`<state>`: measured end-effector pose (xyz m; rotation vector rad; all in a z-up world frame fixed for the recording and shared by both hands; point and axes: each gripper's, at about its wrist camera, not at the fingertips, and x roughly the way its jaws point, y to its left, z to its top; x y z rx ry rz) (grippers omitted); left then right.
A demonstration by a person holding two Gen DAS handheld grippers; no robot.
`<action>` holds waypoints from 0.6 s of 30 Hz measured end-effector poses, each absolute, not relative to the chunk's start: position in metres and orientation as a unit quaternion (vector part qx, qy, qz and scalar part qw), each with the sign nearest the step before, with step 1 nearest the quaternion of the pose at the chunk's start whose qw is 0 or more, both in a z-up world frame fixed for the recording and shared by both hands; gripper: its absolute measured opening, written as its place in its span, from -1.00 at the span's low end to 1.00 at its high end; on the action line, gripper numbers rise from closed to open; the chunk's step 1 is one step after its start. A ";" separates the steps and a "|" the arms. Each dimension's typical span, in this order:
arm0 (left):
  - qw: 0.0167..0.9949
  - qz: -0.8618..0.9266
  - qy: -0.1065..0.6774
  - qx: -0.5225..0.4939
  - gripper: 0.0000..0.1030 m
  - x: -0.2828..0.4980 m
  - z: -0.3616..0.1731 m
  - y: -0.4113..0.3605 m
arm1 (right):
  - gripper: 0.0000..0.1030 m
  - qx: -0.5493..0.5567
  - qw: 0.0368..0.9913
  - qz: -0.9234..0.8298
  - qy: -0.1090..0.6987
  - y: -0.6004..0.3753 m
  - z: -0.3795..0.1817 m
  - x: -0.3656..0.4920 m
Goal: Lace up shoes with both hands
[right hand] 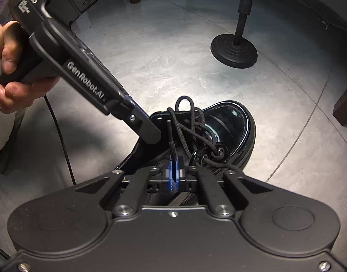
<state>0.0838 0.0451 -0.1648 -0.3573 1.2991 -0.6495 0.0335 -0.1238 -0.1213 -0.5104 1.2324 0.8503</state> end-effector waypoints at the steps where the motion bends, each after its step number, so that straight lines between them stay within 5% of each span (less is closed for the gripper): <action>1: 0.736 -0.296 0.590 -0.153 -0.86 0.083 -0.163 0.043 | -0.94 -0.244 0.696 0.388 0.553 -0.118 -0.123 0.034; 12: 0.606 -0.220 0.652 -0.399 -0.90 0.093 -0.224 0.101 | -0.95 -0.214 0.685 0.379 0.585 -0.118 -0.140 0.044; 18: 0.594 -0.254 0.650 -0.400 -0.89 0.099 -0.234 0.106 | -0.94 -0.209 0.688 0.380 0.582 -0.119 -0.139 0.045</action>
